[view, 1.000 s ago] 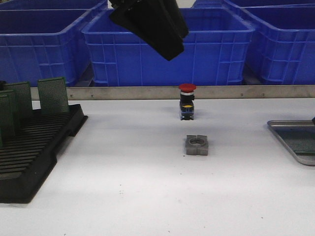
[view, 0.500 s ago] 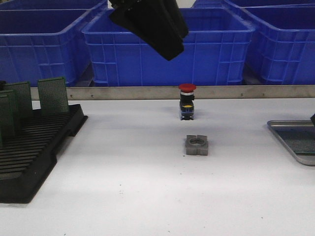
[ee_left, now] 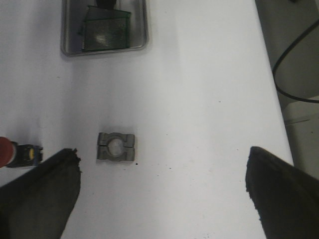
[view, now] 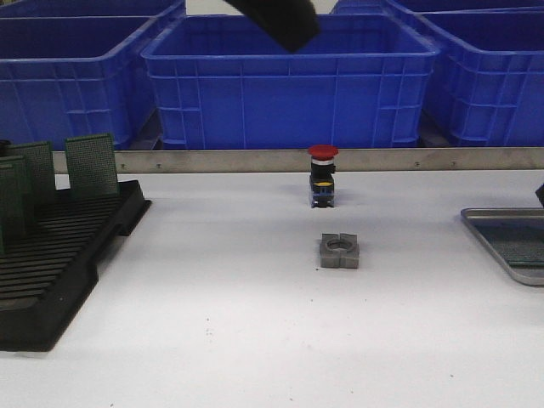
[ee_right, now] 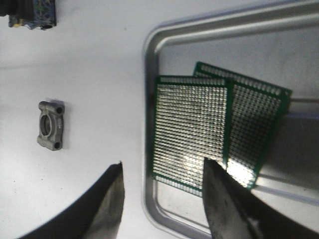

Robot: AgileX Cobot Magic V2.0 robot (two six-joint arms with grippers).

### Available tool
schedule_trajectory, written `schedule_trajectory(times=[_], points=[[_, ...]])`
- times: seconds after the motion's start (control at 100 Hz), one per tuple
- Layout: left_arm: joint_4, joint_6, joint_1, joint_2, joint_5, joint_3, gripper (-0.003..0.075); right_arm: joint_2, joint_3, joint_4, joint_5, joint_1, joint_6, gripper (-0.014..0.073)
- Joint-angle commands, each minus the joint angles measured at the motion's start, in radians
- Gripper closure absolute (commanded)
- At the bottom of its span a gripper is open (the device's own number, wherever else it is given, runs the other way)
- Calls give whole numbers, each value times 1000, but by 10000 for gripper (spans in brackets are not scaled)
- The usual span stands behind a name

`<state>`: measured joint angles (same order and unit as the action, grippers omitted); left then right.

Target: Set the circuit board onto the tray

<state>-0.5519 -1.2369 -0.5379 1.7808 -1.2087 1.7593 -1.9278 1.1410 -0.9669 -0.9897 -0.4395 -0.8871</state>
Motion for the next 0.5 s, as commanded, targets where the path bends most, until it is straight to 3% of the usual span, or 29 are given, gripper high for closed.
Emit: schedule_trajectory(times=[0.0,0.27,0.49], points=[[-24,62,27,-94,60,27,92,106,23,-35,-12,21,-5,199],[-20,262,180,-222,181,5,93,320,23,-2,95,136,-5,199],[-20,350,339,-404,431,-234,93,521,8,34,233,252,-5,199]])
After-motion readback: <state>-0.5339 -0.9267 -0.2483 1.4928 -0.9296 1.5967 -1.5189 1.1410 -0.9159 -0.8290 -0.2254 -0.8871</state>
